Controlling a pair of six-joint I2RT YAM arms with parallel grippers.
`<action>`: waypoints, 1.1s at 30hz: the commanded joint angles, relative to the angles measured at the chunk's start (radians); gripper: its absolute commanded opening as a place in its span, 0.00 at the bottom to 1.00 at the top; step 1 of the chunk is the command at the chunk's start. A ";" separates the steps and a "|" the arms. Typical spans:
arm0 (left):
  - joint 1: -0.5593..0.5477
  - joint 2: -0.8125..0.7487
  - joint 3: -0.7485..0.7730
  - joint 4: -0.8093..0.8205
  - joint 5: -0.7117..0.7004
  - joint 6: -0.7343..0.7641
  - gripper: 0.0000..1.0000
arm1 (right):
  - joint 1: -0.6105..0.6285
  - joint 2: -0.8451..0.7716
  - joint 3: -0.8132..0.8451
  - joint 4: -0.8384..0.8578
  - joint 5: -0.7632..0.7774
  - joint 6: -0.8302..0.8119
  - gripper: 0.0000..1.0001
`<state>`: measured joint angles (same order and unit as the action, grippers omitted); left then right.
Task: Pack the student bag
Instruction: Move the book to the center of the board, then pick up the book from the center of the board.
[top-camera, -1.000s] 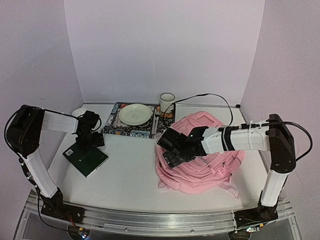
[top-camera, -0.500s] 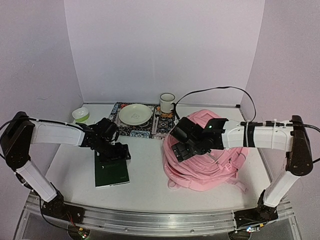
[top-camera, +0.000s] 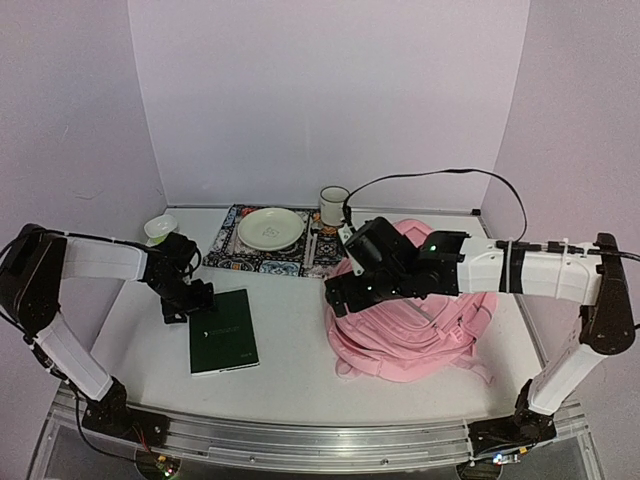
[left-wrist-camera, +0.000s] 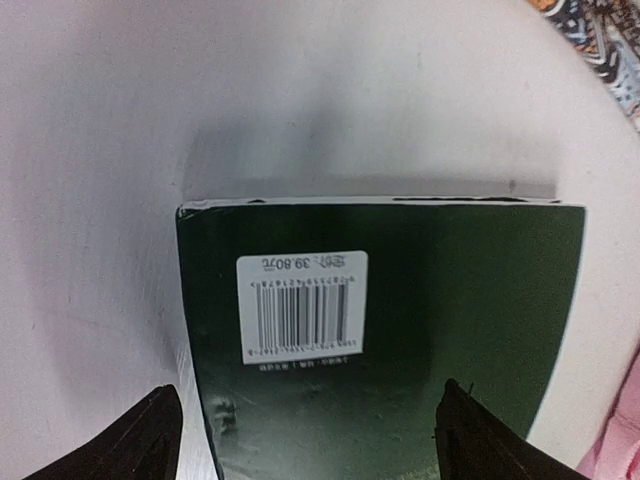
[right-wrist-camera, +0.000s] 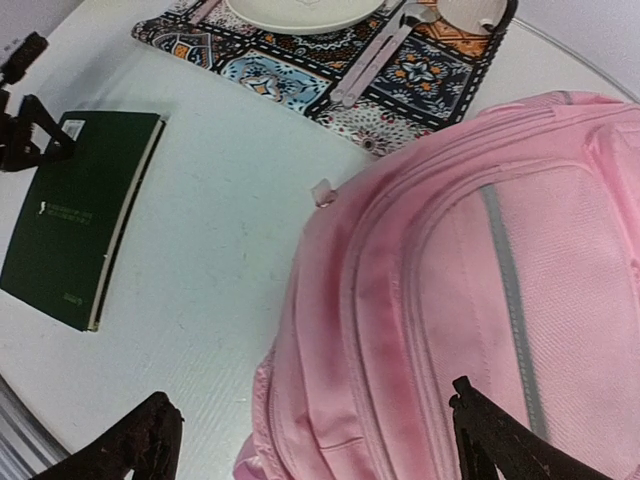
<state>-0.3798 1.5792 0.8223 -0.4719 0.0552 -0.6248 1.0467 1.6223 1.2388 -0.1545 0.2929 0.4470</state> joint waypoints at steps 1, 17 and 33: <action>-0.002 0.064 0.045 -0.011 -0.018 0.042 0.82 | 0.019 0.047 0.013 0.084 -0.097 0.071 0.92; -0.220 0.011 -0.025 0.149 0.213 -0.132 0.72 | 0.045 0.222 -0.061 0.373 -0.272 0.331 0.84; -0.243 -0.056 -0.154 0.220 0.353 -0.125 0.75 | 0.044 0.414 -0.073 0.504 -0.361 0.523 0.72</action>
<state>-0.6090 1.5318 0.7077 -0.2854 0.3344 -0.7409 1.0878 1.9827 1.1309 0.3383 -0.0521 0.9113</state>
